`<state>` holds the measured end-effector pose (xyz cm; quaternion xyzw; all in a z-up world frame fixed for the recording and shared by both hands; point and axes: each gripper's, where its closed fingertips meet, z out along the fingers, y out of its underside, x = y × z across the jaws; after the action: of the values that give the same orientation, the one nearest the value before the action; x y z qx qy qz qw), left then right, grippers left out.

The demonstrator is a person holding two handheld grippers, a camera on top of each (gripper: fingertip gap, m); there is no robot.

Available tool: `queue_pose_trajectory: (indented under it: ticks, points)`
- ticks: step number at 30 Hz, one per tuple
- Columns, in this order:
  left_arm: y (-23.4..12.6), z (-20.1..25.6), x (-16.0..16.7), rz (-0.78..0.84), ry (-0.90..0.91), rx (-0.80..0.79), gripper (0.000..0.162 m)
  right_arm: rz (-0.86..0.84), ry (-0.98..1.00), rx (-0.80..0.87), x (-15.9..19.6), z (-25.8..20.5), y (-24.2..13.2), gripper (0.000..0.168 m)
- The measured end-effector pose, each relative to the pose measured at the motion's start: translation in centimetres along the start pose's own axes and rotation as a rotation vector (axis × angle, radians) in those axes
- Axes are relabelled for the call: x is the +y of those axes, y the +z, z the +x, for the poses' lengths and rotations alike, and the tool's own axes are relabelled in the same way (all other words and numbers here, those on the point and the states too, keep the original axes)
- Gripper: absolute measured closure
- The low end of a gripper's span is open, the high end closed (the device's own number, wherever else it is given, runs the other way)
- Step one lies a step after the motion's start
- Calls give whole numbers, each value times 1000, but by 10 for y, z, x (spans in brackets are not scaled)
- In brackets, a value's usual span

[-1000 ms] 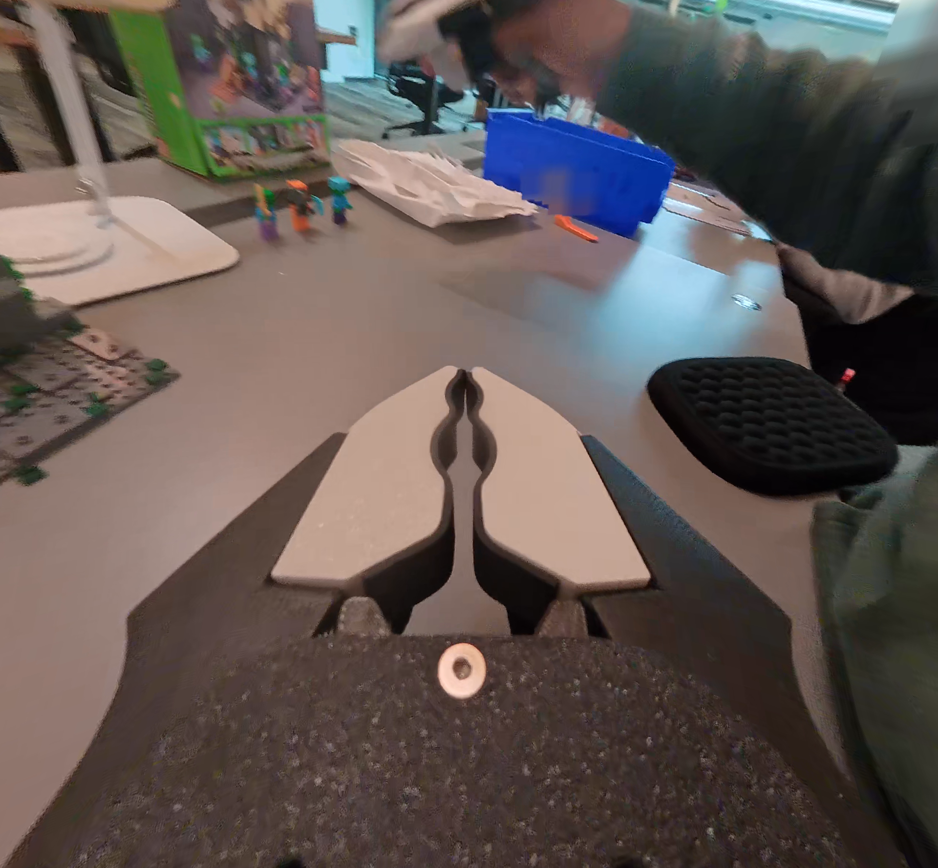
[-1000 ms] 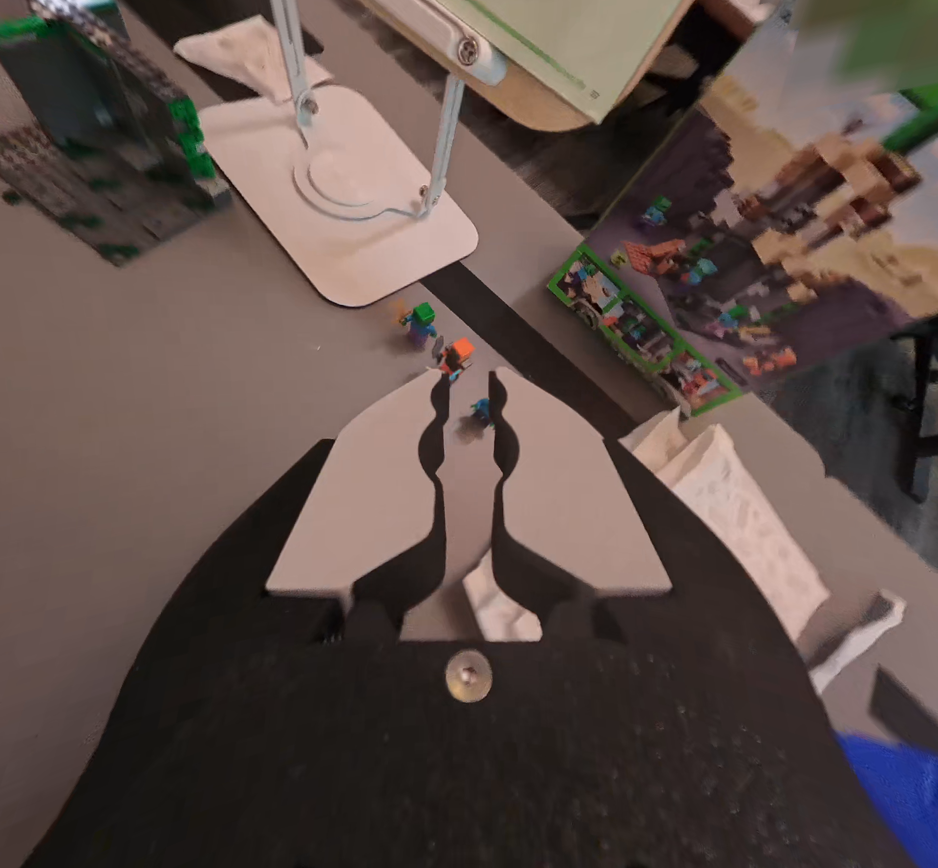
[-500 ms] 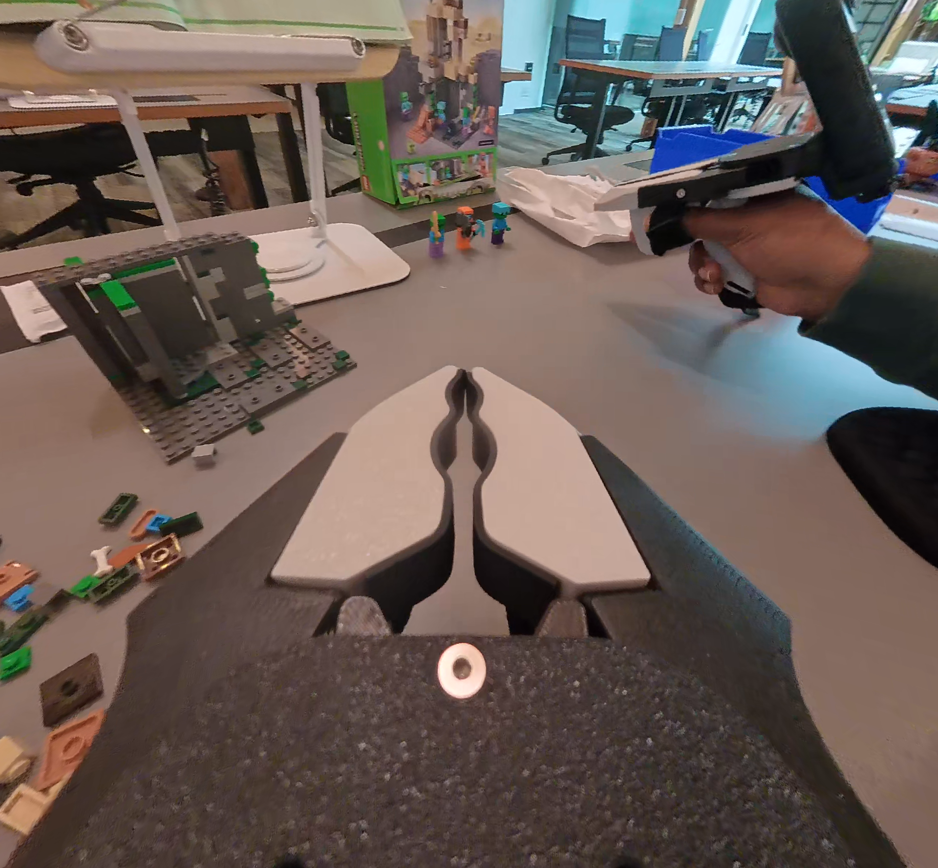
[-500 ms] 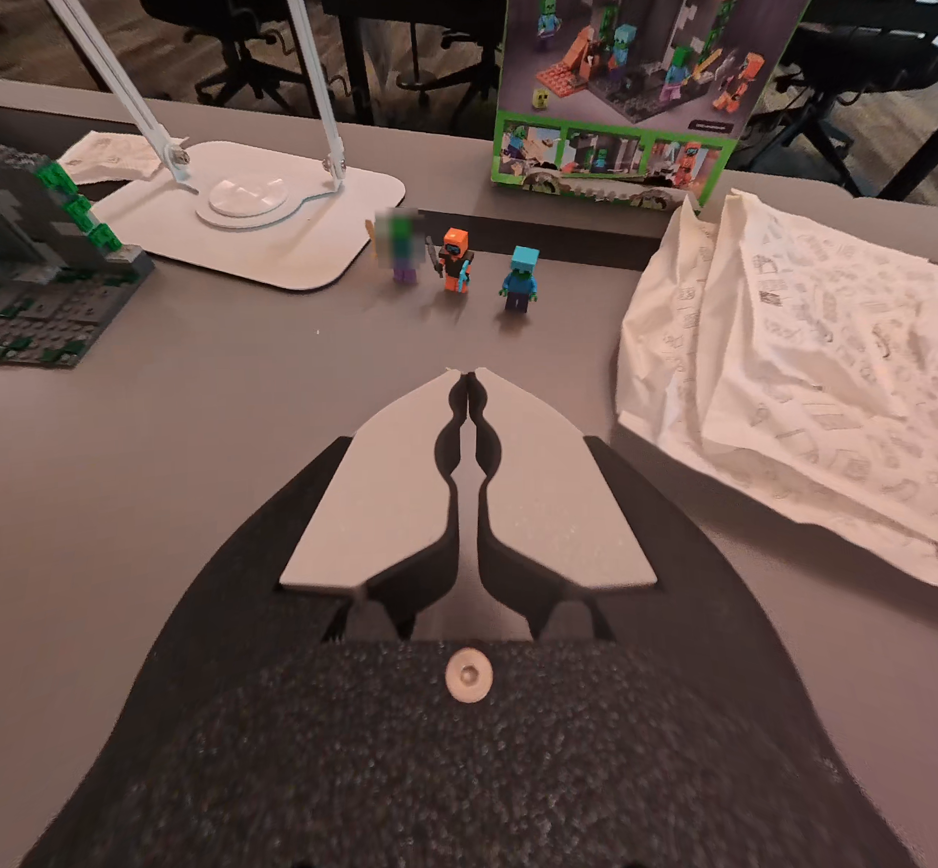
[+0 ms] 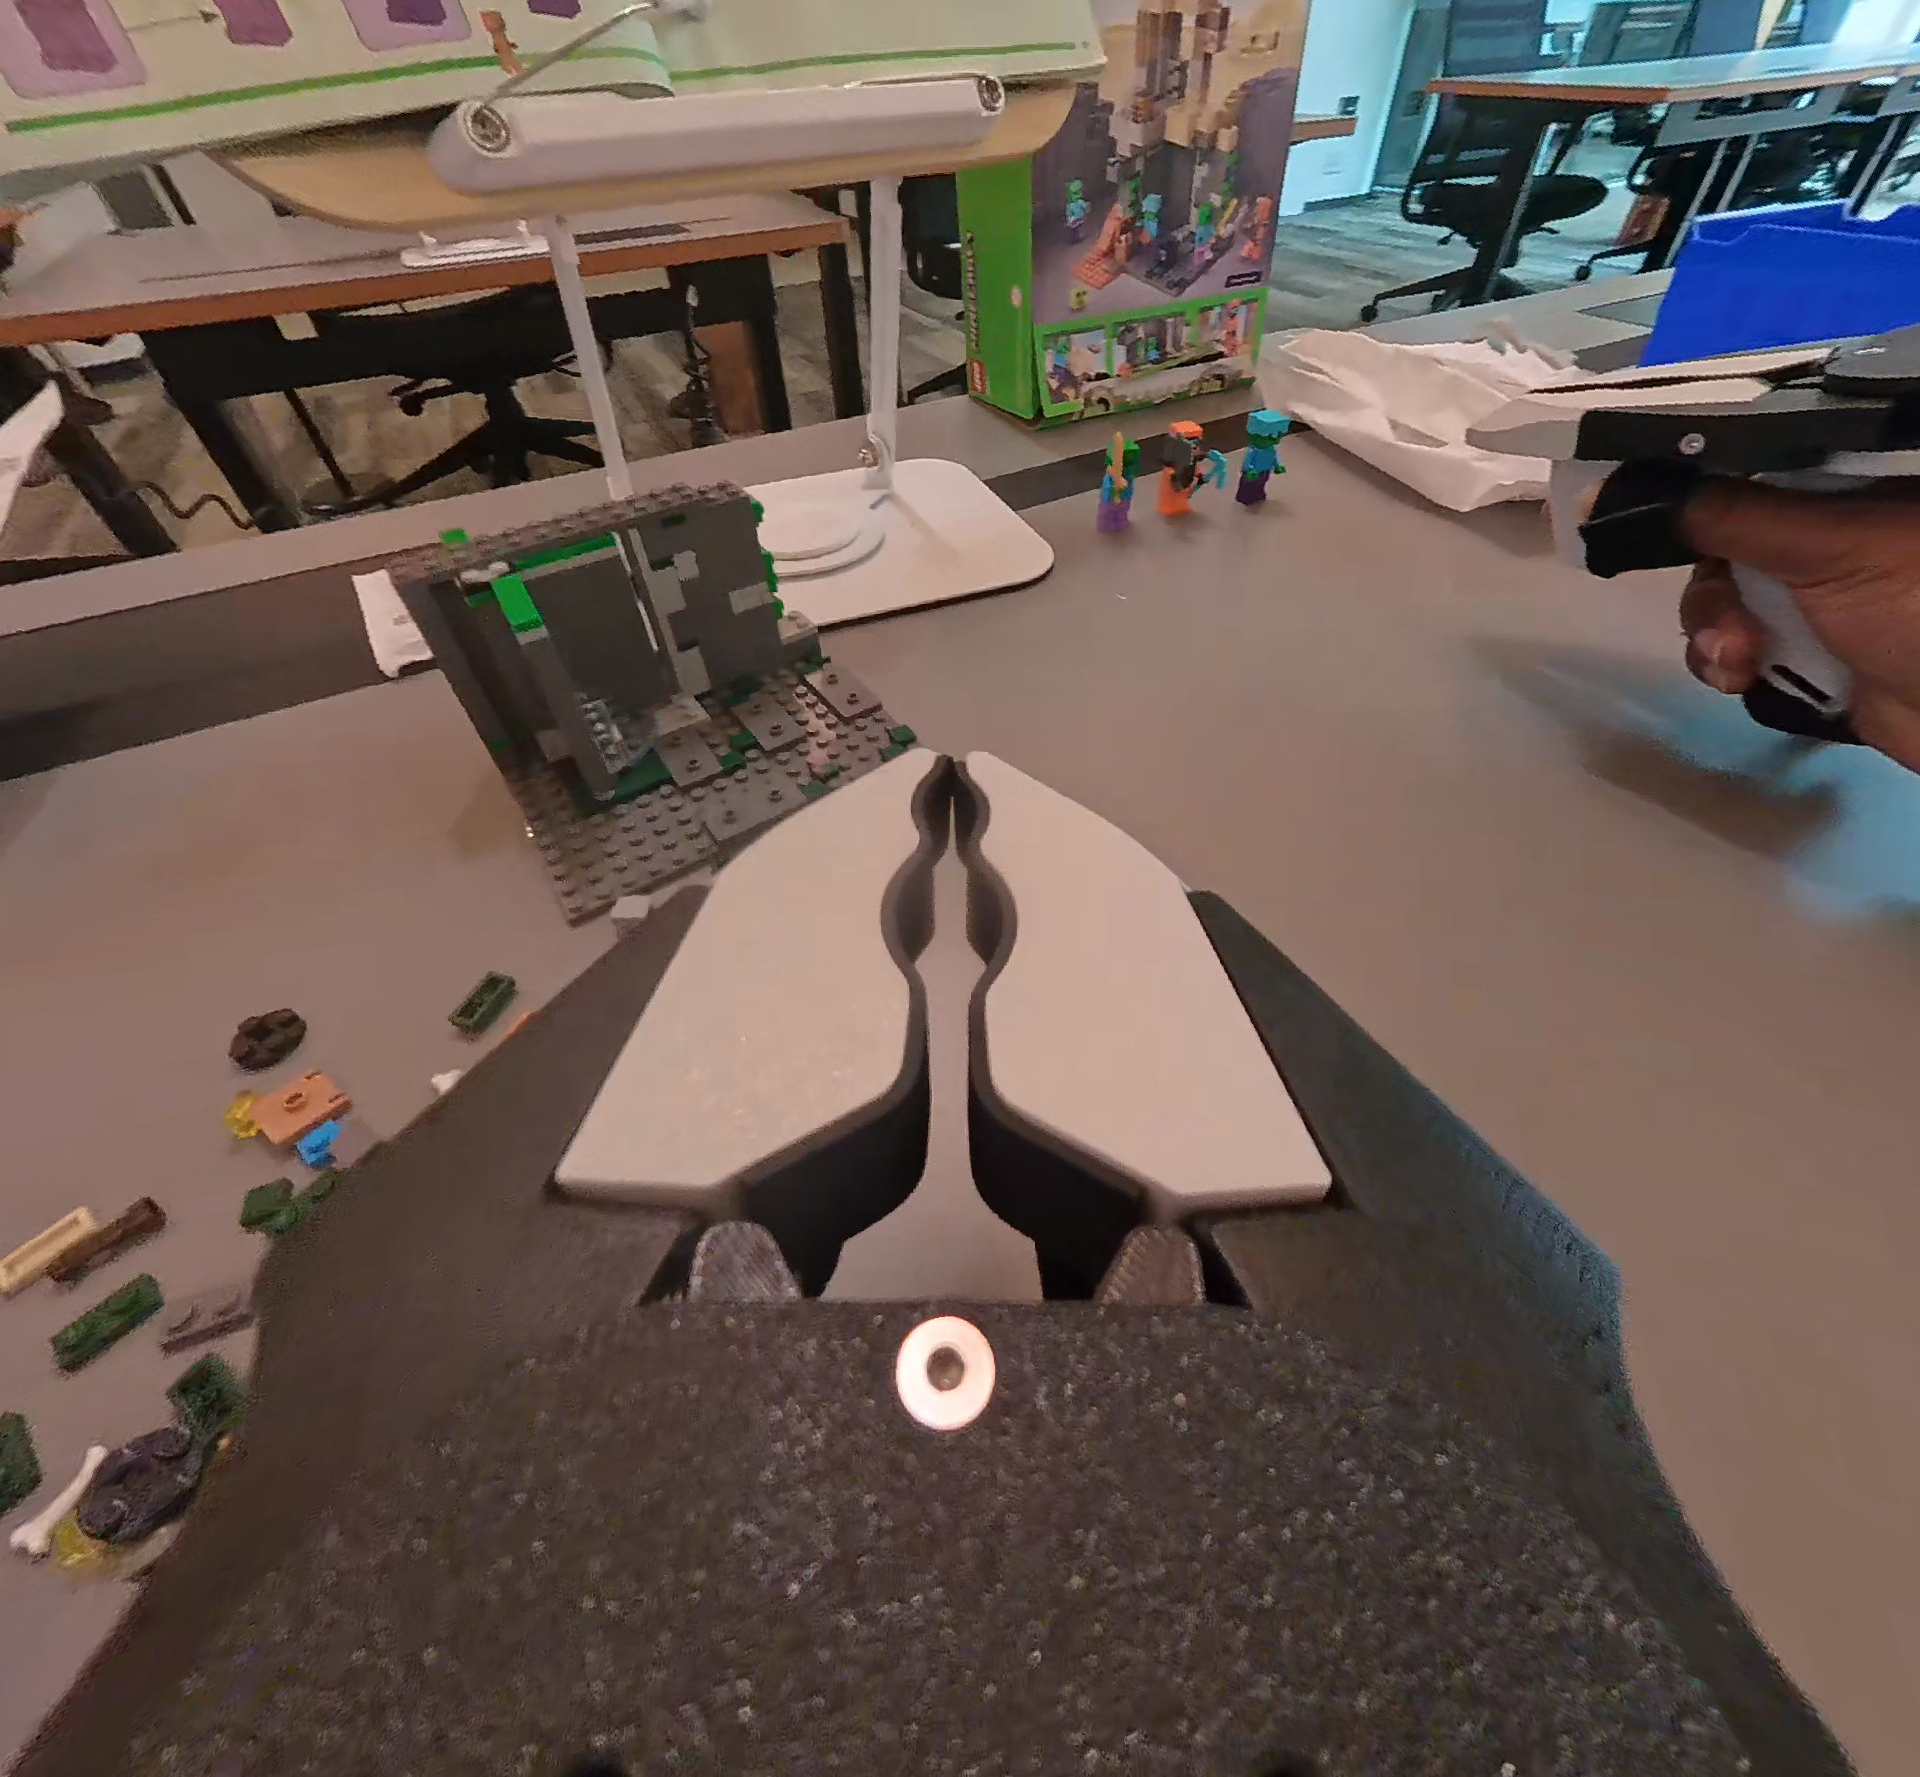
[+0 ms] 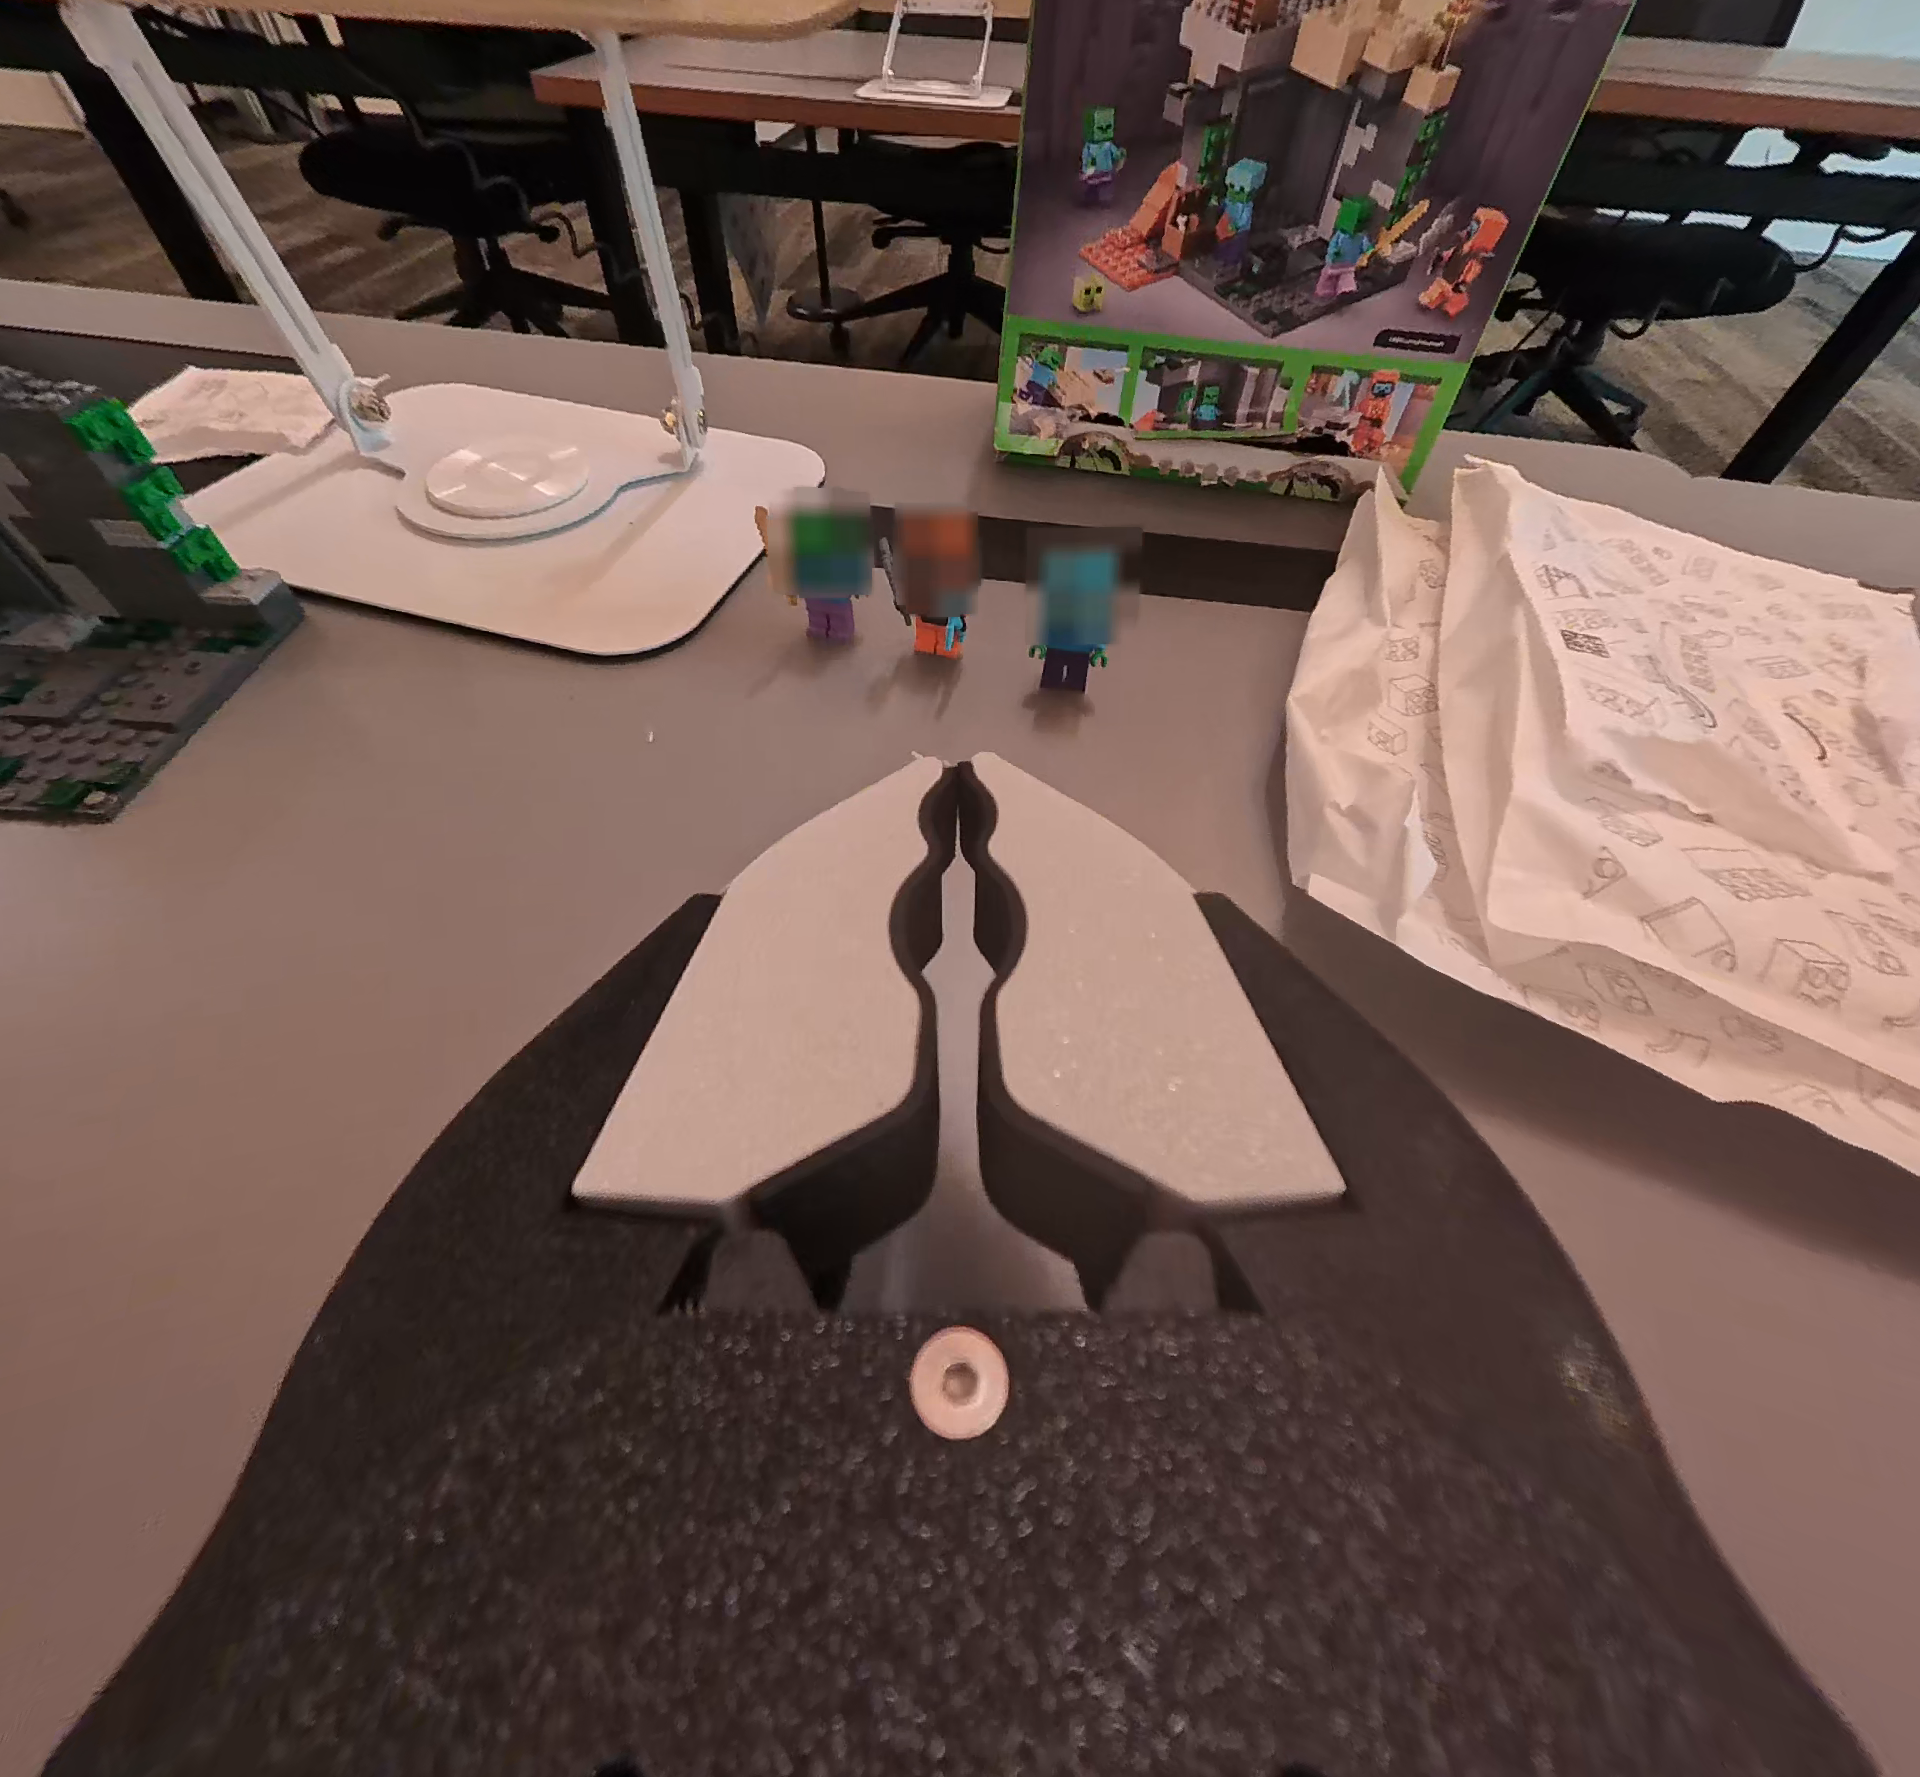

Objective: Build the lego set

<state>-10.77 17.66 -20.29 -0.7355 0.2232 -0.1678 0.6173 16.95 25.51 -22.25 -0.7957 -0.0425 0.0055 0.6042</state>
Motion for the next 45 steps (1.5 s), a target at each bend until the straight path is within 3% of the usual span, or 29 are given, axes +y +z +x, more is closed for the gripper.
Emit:
queue_pose_trajectory:
  ticks: [8,14,27,33,45]
  points:
    - [15,-12,-17,22,-30,-73,162,9,-3,11,1,5,-4,168]
    - [12,-25,1,-5,14,-75,162,-4,36,9,6,10,-3,168]
    - [19,-35,-1,-19,55,-88,161,-5,19,-39,1,3,-4,168]
    - [11,-52,-7,-7,54,-121,160,37,5,-75,-9,-3,-14,168]
    - [-1,-60,3,-57,61,-139,162,-59,-40,-103,6,-20,-15,168]
